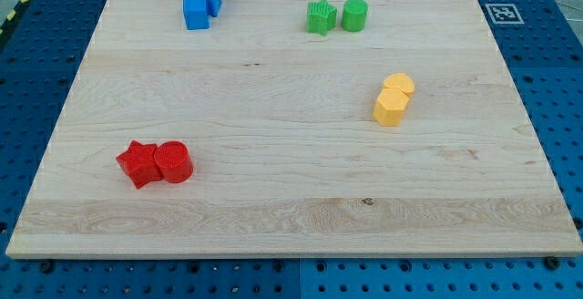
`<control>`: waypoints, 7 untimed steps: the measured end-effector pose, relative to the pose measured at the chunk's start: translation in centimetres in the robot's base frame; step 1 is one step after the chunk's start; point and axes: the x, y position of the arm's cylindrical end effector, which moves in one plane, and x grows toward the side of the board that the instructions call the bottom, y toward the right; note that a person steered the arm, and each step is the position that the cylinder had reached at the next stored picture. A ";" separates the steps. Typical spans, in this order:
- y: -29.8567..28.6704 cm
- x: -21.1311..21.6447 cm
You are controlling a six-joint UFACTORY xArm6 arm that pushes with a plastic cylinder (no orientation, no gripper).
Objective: Slide the blue cube towards the center of the board
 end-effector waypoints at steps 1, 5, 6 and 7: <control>-2.5 0.8; -1.6 1.1; -1.6 4.6; -1.0 5.6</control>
